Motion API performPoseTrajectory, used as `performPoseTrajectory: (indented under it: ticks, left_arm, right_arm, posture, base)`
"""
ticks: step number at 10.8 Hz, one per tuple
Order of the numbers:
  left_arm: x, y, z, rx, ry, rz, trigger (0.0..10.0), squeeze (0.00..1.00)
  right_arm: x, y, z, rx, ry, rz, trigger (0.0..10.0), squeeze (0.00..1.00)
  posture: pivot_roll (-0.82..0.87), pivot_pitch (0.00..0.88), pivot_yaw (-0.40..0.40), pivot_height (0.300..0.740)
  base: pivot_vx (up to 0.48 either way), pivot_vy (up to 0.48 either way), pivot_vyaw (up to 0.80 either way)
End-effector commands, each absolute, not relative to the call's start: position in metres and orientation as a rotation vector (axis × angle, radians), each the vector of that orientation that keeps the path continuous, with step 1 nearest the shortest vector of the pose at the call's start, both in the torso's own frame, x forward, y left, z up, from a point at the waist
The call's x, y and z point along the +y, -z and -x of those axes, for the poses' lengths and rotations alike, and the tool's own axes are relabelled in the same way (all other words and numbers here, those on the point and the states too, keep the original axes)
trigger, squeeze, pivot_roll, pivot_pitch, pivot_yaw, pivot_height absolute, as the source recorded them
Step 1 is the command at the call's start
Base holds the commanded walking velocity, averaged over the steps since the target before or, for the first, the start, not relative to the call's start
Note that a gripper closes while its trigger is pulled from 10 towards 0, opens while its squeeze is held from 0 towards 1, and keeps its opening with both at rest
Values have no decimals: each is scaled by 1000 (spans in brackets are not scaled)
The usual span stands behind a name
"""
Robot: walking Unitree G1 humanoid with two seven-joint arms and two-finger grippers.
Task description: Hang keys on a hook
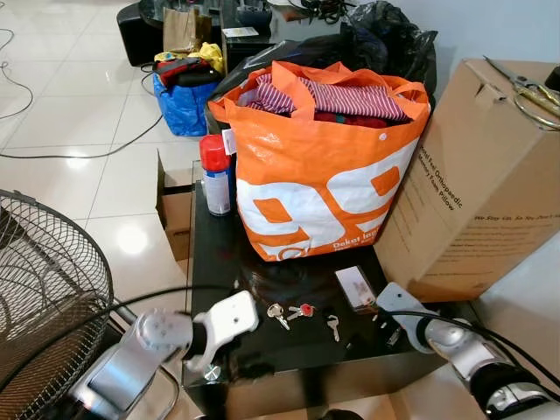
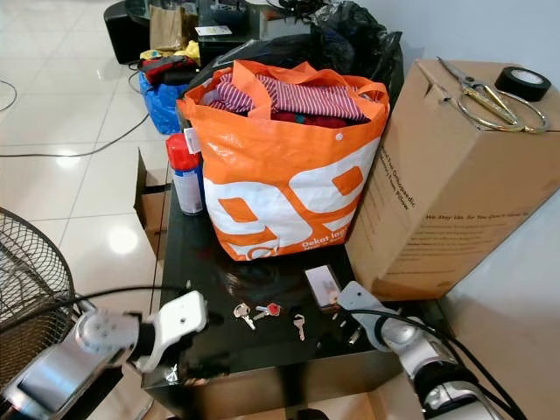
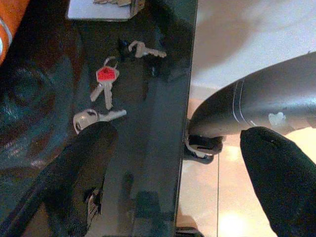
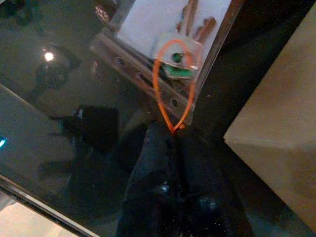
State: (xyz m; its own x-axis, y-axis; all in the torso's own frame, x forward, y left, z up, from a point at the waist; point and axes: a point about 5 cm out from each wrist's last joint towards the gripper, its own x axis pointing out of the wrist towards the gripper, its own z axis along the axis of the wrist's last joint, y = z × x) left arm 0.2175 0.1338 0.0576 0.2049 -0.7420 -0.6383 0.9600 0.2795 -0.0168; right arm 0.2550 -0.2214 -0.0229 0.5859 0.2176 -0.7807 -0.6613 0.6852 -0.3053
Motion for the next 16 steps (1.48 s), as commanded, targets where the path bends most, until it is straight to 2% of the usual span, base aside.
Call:
performPoseTrajectory:
  ticks: [1, 4, 6, 8, 11, 12, 13, 14, 16]
  left_arm:
    - [132, -57, -219, 602, 1246, -445, 10000, 0]
    - [130, -57, -221, 585, 1241, -448, 10000, 0]
    - [128, -66, -228, 500, 1178, -446, 10000, 0]
    - [124, -87, -240, 347, 1007, -340, 10000, 0]
    - [131, -118, -254, 185, 765, -221, 10000, 0]
    - [134, -134, -258, 142, 694, -148, 10000, 0]
    - [135, -140, -259, 112, 641, -154, 10000, 0]
    - [141, -138, -263, 98, 550, -234, 10000, 0]
    - [146, -135, -270, 126, 497, -272, 10000, 0]
  right_arm:
    - [-228, 24, -251, 793, -544, 607, 0, 0]
    - [-227, 10, -255, 656, -566, 562, 0, 0]
    - [-235, -21, -249, 480, -650, 616, 0, 0]
    - [-232, -57, -234, 334, -662, 583, 0, 0]
    - [-220, -78, -211, 258, -546, 439, 0, 0]
    - [-214, -83, -207, 238, -446, 335, 0, 0]
    - [-208, -89, -205, 212, -344, 248, 1765, 0]
    - [-197, -93, -205, 207, -272, 171, 10000, 0]
    - [-188, -95, -220, 210, -170, 126, 10000, 0]
  posture:
    - [-227, 26, -36, 732]
    - [-228, 12, -36, 732]
    - [-238, 0, -23, 732]
    - [-225, 0, -13, 732]
    - [-168, 0, -26, 732]
    - [-141, 0, -29, 732]
    - [-132, 0, -24, 732]
    - [-126, 0, -16, 732]
    - [-113, 0, -15, 732]
  base:
    - [0, 0, 0]
    - [0, 0, 0]
    - [0, 0, 0]
    - [0, 0, 0]
    - [0, 0, 0]
    - [0, 0, 0]
    - [0, 0, 0]
    - [0, 0, 0]
    - [0, 0, 0]
